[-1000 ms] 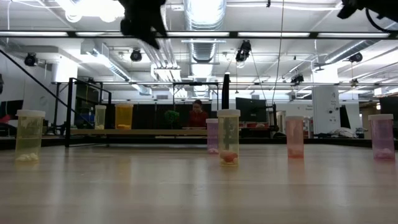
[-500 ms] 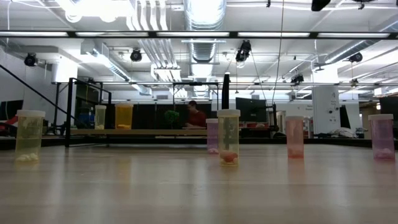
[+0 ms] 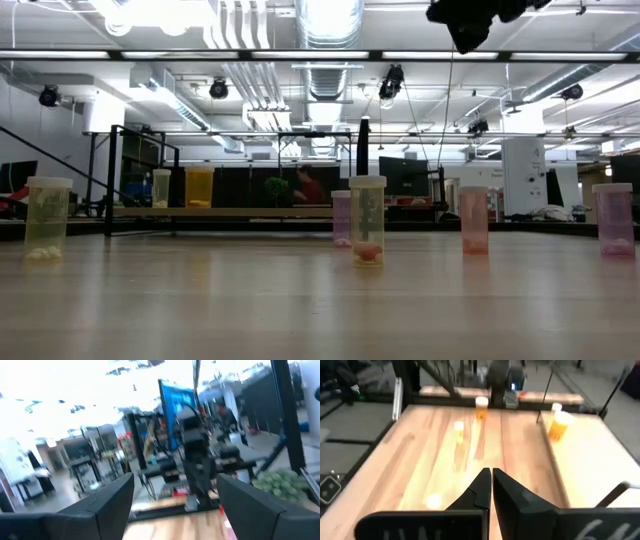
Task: Pick and place medicine bottles onto shelf by color
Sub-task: Put the top left purple pill bottle on the shelf
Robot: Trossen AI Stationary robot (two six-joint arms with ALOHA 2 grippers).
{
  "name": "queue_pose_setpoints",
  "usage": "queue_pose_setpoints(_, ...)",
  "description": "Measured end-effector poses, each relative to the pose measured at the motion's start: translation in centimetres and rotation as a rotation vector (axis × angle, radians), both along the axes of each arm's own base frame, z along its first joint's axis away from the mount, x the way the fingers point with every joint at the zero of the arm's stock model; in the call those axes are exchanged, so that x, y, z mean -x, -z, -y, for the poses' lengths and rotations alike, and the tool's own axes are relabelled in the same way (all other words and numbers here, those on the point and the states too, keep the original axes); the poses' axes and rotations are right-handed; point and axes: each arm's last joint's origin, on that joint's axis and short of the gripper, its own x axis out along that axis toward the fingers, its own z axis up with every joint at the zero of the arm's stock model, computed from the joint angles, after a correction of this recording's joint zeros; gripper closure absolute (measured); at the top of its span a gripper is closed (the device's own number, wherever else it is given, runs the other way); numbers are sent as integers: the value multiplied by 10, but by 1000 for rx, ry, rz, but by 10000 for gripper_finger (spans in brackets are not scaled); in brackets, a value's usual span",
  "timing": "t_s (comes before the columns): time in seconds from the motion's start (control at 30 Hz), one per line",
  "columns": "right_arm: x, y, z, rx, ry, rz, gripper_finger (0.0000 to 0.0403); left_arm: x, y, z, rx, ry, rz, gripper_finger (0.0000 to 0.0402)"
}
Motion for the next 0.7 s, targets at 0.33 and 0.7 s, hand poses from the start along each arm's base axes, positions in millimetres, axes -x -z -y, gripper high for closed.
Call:
queue_pose_setpoints(0.33, -53, -24, -9, 26, 22, -133, 394, 25, 3, -9, -45, -25, 51, 134)
queue_pose_setpoints(0.7, -108, -21, -17, 134, 57, -427, 394, 34, 15, -12, -18, -16, 52, 134)
